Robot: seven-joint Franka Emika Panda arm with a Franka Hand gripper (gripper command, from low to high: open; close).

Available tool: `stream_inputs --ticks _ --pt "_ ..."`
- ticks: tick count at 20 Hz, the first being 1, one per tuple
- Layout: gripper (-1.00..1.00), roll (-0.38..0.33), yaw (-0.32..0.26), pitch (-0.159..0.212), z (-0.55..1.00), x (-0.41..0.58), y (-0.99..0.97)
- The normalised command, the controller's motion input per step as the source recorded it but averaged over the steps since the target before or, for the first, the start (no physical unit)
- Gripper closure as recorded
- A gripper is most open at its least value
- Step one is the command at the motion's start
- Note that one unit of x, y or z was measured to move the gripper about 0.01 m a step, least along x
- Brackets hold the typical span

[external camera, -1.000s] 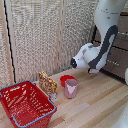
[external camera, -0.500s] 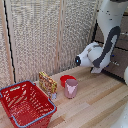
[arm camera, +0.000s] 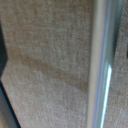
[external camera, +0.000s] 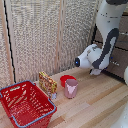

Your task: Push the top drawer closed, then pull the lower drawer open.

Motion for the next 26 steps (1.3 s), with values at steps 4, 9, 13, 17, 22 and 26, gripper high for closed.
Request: stream_inputs --ticks 4,9,13,17,22,26 --pt "1.0 -0.083 0.132 0.022 -0.01 0.04 -0.14" --pt "1.0 -0.073 0.178 0.042 0.05 0.0 -0.29" --pt "1.0 -0.01 0.141 0.05 0.03 0.009 -0.11" --pt "1.0 0.069 0.066 0.017 -0.05 0.046 0.6" --pt "1.0 0.057 0.025 -0.006 -0.19 0.059 0.9" --pt "1.0 0.052 0.019 -0.025 -0.22 0.049 0.91"
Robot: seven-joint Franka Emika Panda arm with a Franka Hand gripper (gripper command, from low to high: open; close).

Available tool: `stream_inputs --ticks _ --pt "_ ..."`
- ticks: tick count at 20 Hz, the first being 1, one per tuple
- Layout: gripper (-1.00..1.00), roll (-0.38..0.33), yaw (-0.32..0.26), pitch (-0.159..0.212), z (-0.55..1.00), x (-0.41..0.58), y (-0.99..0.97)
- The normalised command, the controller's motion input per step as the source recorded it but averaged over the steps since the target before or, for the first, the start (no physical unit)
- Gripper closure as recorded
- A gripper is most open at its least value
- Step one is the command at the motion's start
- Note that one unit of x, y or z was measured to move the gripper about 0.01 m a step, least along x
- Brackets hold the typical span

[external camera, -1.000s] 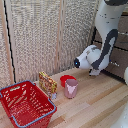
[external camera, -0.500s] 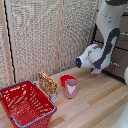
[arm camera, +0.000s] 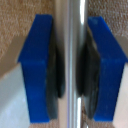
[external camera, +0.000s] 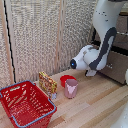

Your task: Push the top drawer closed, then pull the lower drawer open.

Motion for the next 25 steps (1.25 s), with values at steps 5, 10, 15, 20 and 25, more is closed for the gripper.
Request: stream_inputs --ticks 5,10,15,20,25 --pt "1.0 0.075 0.025 -0.042 -0.12 0.013 0.75" --pt "-1.0 0.031 0.048 -0.011 0.24 0.171 0.08" --pt "-1.0 0.026 0.0 -0.003 0.32 0.237 0.06" --pt "-1.0 0.157 0.0 0.003 0.22 0.281 0.31" --pt "-1.0 0.234 -0.01 0.002 0.43 0.282 0.31"
